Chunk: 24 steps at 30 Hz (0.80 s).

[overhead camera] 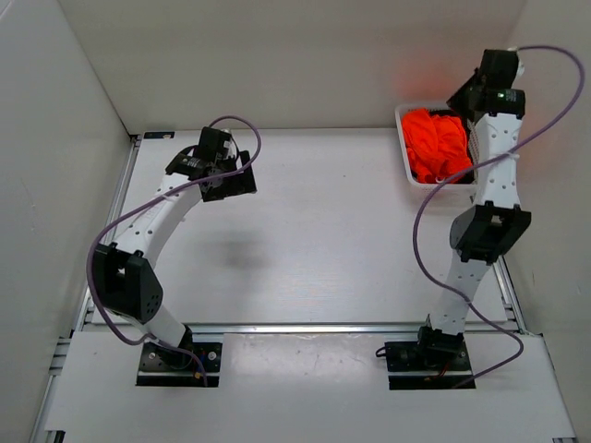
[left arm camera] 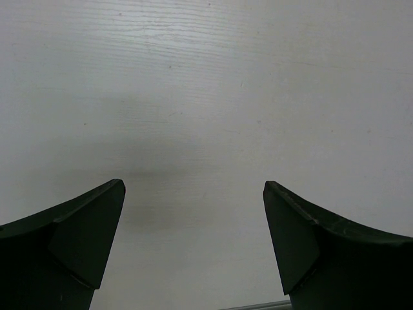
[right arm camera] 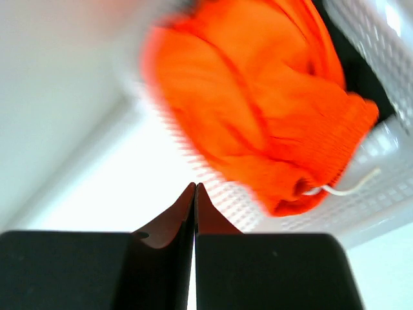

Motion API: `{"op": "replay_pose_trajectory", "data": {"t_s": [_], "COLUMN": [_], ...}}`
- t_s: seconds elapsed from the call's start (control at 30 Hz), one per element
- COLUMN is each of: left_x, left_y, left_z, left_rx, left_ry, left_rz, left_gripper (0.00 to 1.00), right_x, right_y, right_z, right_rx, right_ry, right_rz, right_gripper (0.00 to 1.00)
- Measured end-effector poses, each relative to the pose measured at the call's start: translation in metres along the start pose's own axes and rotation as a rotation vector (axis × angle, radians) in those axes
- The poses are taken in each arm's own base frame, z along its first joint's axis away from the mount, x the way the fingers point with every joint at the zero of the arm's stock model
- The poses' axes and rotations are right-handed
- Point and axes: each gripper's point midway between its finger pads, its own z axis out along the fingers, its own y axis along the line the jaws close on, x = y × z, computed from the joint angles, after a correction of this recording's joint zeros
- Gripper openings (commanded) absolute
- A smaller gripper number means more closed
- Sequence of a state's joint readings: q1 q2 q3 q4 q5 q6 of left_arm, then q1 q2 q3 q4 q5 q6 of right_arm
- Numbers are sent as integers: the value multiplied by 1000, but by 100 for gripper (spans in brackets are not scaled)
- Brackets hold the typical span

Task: Fold and stack the shorts
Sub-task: Grab the shorts from the pile

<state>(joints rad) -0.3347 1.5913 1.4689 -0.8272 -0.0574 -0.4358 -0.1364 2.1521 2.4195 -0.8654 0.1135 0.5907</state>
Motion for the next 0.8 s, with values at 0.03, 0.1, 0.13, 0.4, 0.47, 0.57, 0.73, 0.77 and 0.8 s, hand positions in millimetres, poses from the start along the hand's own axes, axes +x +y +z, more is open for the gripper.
{"op": "replay_pose_trajectory", "data": {"t_s": [0.03,0.1,0.13,0.4,0.47,0.57,0.73,0.77,0.8], "left_x": [0,-1,-2,-17,-16,-12,-3,-1,2], "left_y": [-1,-1,-1,2,3,5,8,9,9], "left_z": [-2,-7,-12,-65,-70,-67,-41,-32,-23], "left_rx": [3,10,14,69,72,68,38,28,18], "left_ry": [-2,-13,-22,-153,-163,-152,-85,-63,-40], "left_rz": [-5,-14,-19,-46,-43,-33,-20,-18,-17], "left_gripper": [100,100,100,100,100,100,100,100,100], "right_x": [-15,-42,-53,-68,-46,6,78,84,87], "right_y": [14,40,48,38,20,-21,-76,-81,-84], "right_z": [-24,-80,-104,-137,-90,-16,42,47,50], "right_rx": [-46,-140,-173,-145,-60,98,263,279,288], "right_ry": [-48,-154,-198,-270,-176,2,229,248,257], "right_rz": [-7,-27,-32,-97,-131,-188,-266,-276,-285], "right_gripper": [0,0,0,85,87,93,99,99,99]}}
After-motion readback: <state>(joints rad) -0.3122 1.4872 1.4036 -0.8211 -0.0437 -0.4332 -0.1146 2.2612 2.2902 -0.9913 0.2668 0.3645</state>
